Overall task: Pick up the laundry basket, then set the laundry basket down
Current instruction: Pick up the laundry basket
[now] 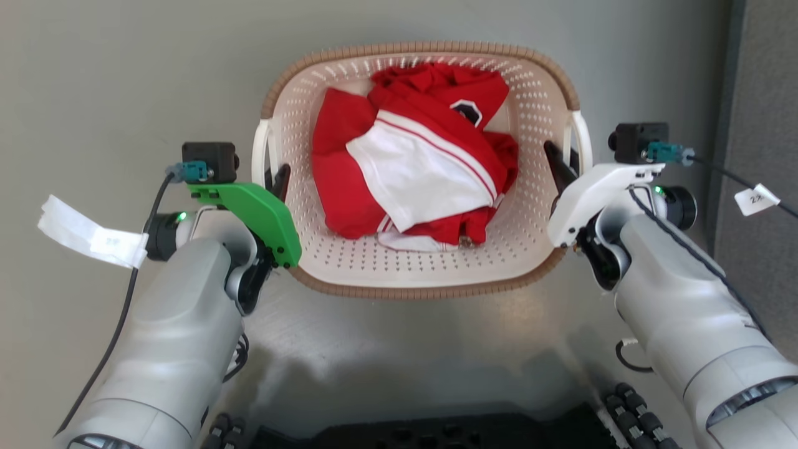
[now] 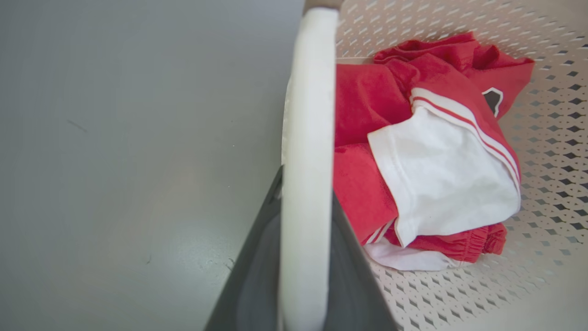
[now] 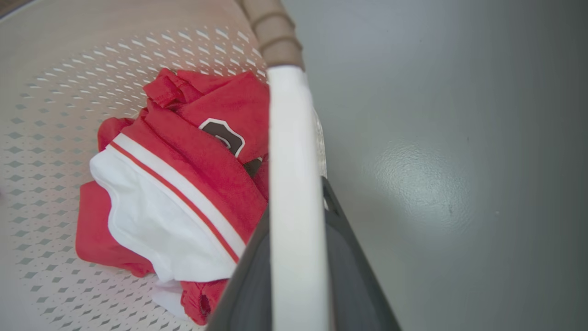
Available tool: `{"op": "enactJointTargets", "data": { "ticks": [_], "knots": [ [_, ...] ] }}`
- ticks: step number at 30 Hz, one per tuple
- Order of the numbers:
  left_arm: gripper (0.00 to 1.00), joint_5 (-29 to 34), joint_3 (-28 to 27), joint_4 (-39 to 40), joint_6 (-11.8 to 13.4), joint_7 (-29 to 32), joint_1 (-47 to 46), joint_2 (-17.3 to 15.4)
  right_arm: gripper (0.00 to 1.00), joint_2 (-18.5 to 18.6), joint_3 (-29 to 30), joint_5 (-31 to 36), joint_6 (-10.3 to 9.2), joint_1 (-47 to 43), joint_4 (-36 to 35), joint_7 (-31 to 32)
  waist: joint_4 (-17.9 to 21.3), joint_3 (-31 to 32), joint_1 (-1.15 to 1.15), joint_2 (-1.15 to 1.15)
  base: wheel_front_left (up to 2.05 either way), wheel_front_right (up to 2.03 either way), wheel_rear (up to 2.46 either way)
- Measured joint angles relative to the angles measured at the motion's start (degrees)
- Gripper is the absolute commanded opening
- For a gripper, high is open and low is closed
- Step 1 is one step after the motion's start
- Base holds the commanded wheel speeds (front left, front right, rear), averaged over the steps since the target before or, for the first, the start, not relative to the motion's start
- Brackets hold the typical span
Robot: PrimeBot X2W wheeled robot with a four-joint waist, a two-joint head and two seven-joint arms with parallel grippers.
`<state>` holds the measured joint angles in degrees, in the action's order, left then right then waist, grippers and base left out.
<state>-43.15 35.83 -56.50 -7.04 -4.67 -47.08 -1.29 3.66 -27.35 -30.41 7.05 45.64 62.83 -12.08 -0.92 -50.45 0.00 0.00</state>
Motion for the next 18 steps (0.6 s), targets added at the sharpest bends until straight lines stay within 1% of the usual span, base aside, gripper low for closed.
{"op": "enactJointTargets", "data": {
  "ticks": [5, 10, 18],
  "knots": [
    [0.0, -1.9, 1.0, -1.5, 0.0, 0.0, 0.9, 0.1, 0.0, -0.1, -1.8, -2.2, -0.01, -1.4, 0.1, 0.0, 0.1, 2.9, 0.0, 0.0, 0.0, 0.0, 0.0],
    [0.0, -3.4, 1.4, -2.8, 0.0, 0.5, 1.6, 0.1, 0.0, -0.1, -4.3, -5.4, -0.01, -2.5, -0.2, 0.6, 0.6, 7.1, 0.0, 0.0, 0.0, 0.0, 0.0],
    [0.0, -6.0, 3.0, -4.8, -0.1, 3.4, 4.8, 0.1, 0.0, 0.0, -7.4, -9.5, -0.09, -5.1, -0.2, 5.5, 1.6, 13.4, 0.0, 0.0, 0.0, 0.0, 0.0]
  ]
}}
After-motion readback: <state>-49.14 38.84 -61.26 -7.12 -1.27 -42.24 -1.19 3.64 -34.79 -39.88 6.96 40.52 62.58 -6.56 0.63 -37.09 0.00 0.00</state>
